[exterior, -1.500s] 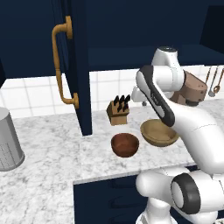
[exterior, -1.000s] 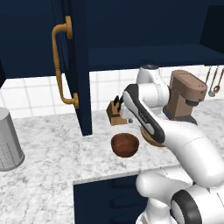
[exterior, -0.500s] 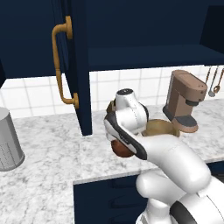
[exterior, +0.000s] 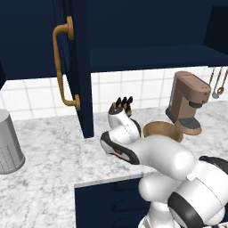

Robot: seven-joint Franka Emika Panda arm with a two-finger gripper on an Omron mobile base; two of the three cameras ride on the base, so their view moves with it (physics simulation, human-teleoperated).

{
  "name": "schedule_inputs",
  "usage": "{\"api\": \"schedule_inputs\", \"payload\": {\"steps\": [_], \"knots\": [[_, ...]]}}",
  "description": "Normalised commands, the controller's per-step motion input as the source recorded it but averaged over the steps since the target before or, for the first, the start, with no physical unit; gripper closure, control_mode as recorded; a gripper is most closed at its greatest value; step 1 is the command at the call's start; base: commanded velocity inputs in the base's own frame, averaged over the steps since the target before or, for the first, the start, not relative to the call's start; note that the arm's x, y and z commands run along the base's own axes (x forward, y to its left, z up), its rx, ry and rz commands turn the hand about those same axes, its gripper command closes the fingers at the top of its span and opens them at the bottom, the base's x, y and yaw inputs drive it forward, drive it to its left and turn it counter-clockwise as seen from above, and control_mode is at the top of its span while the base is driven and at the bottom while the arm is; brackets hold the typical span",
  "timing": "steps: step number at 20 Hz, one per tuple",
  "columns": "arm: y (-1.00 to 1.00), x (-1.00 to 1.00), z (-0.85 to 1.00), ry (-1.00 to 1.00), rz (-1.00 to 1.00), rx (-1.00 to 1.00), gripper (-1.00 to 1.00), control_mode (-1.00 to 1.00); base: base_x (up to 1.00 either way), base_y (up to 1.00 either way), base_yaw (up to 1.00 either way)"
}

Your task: Pick up the bowls on the counter and stack them on top of one another in the open cabinet. Place the smaller bowl on top of the larger bowl.

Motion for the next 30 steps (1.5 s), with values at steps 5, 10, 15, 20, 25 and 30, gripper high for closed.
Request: {"api": "schedule_inputs", "payload": {"steps": [5,10,15,20,25,30], "knots": [[0.0,0.41,-0.37,0.0,0.06,-0.07,-1.0,-1.0,0.0,0.0,0.0],[0.01,0.29,-0.29,0.0,0.06,-0.05,-1.0,-1.0,0.0,0.0,0.0],[0.0,0.0,-0.17,0.0,0.05,0.0,1.0,-1.0,0.0,0.0,0.0],[-0.06,-0.06,-0.05,-0.01,0.05,0.0,1.0,-1.0,0.0,0.0,0.0],[-0.06,-0.56,0.69,-0.13,0.04,0.0,1.0,-1.0,0.0,0.0,0.0],[-0.47,-0.54,1.0,-0.17,0.06,0.0,1.0,-1.0,0.0,0.0,0.0]]}}
